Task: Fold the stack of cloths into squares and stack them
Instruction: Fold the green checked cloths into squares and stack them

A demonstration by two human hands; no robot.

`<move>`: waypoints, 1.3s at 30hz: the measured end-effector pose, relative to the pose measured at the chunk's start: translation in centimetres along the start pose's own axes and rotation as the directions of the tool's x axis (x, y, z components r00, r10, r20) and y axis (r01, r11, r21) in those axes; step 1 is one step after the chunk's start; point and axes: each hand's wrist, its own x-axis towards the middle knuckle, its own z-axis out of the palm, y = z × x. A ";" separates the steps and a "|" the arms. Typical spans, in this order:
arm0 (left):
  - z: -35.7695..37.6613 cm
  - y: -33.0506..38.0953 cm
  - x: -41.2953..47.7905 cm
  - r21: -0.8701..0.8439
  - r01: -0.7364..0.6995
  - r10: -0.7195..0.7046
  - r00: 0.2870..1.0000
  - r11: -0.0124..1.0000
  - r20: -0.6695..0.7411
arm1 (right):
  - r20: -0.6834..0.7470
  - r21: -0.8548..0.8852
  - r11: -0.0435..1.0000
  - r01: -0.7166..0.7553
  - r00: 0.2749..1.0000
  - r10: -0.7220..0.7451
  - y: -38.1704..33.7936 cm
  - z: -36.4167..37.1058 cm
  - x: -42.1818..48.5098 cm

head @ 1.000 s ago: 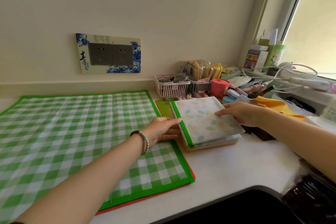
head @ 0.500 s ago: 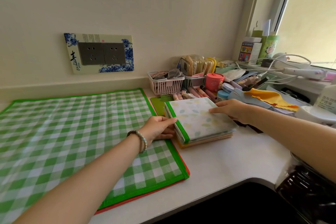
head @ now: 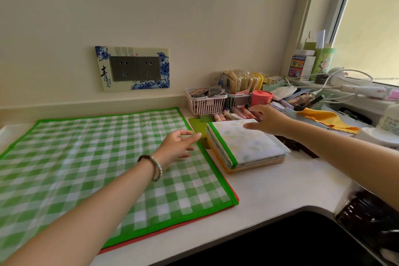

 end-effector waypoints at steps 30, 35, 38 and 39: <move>-21.9 -5.5 -20.1 0.845 -0.039 -0.214 0.960 0.533 0.179 | 0.474 0.280 0.812 0.513 0.661 -0.581 -18.6 14.2 -12.0; -21.9 -5.3 -20.3 0.856 -0.070 -0.248 0.942 0.511 0.225 | 0.485 0.310 0.822 0.477 0.664 -0.569 -18.8 13.8 -12.1; -22.2 -4.9 -20.5 0.817 -0.066 -0.229 0.944 0.572 0.236 | 0.449 0.363 0.820 0.443 0.688 -0.570 -18.8 13.5 -12.2; -22.3 -4.6 -20.5 0.793 -0.057 -0.220 0.946 0.607 0.236 | 0.439 0.360 0.817 0.450 0.691 -0.574 -18.9 13.4 -12.1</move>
